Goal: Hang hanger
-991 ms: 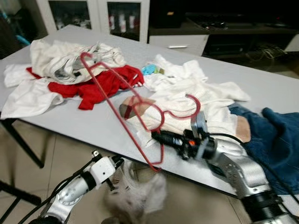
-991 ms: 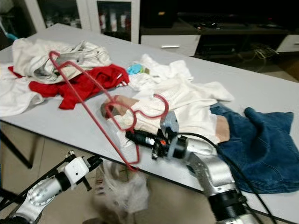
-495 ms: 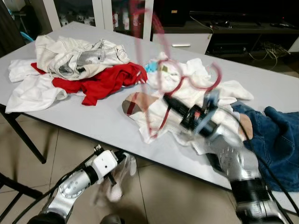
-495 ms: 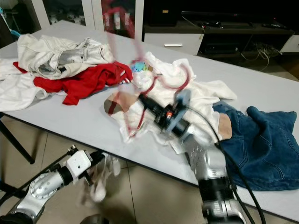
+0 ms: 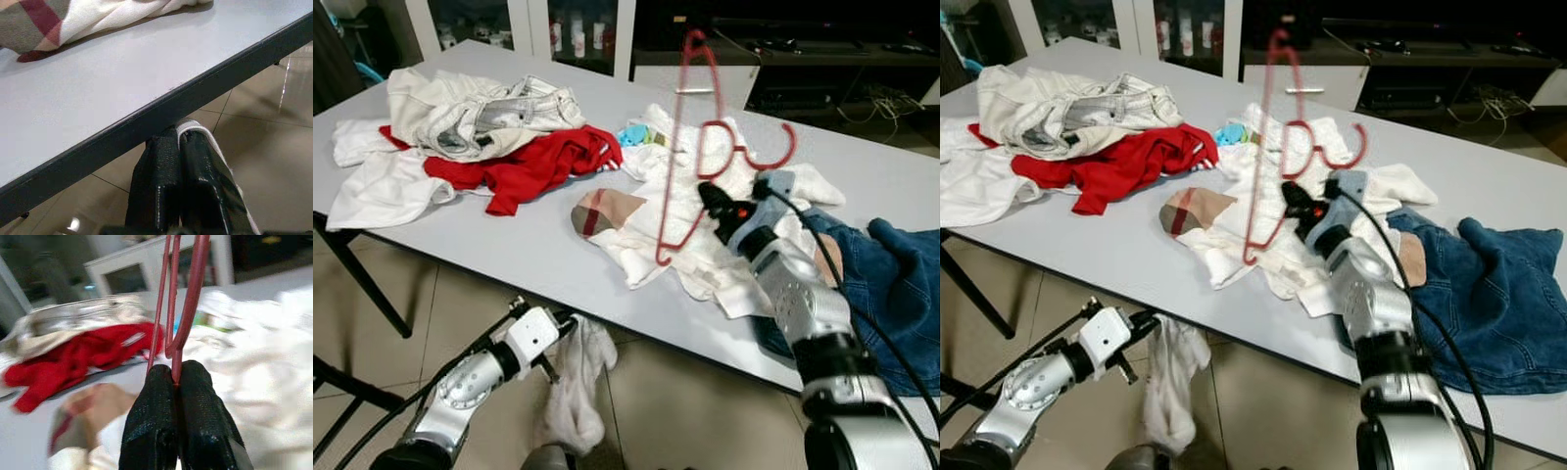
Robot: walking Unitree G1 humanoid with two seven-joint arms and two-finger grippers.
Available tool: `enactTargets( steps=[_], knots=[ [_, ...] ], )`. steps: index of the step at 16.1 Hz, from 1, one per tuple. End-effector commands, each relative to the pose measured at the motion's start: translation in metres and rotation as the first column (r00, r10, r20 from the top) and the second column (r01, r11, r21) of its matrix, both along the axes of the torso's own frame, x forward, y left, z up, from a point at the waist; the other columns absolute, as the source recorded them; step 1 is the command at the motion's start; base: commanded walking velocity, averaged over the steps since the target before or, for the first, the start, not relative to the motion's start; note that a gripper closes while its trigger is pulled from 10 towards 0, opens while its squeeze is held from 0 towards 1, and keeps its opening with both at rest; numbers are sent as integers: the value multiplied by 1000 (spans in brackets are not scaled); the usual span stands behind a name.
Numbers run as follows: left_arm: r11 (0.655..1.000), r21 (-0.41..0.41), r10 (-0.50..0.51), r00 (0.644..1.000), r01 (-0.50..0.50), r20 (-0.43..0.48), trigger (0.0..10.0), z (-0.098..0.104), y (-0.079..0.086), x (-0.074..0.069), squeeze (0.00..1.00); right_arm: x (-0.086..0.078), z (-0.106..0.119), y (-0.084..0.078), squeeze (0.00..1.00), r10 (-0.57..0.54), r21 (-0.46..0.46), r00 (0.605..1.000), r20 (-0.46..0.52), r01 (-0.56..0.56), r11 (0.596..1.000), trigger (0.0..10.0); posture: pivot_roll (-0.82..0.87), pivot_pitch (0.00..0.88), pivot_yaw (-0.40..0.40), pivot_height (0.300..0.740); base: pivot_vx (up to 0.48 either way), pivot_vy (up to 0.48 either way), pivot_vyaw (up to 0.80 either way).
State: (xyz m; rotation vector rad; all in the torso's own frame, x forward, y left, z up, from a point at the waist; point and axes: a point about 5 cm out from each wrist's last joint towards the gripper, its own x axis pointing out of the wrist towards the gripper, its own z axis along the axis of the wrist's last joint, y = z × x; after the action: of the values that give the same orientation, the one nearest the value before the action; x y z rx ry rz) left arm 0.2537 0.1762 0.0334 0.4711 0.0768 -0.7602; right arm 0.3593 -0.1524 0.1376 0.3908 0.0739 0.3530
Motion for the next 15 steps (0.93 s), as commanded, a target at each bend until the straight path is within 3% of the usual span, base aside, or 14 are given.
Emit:
enactTargets(
  steps=[1, 2, 5, 8, 10, 15],
  knots=[
    [984, -173, 24, 928, 44, 372, 0, 81, -17, 35, 0, 2, -10, -20, 0, -112, 0, 989, -99, 112, 994, 7804, 27, 0, -55, 740, 0, 0, 0],
    [982, -184, 34, 928, 38, 370, 0, 82, -17, 36, 0, 3, -14, -23, 0, -131, 10, 982, -134, 134, 991, 10000, 26, 0, -55, 740, 0, 0, 0],
    [977, -210, 54, 931, 25, 362, 0, 85, -17, 38, 0, 5, -24, -28, 0, -168, 4, 957, -235, 174, 985, 10000, 24, 0, -56, 740, 0, 0, 0],
    [977, -212, 53, 934, 25, 352, 0, 84, -17, 37, 0, 10, -16, -22, 0, -141, 42, 961, -238, 155, 987, 10000, 24, 0, -54, 740, 0, 0, 0],
    [976, -217, 58, 939, 18, 339, 0, 82, -16, 35, 0, 15, -14, -24, 0, -157, 104, 939, -307, 198, 975, 10000, 27, 0, -57, 740, 0, 0, 0],
    [976, -219, 61, 941, 14, 334, 0, 82, -16, 34, 0, 19, -11, -24, 0, -155, 111, 933, -325, 201, 973, 10000, 31, 0, -60, 740, 0, 0, 0]
  ],
)
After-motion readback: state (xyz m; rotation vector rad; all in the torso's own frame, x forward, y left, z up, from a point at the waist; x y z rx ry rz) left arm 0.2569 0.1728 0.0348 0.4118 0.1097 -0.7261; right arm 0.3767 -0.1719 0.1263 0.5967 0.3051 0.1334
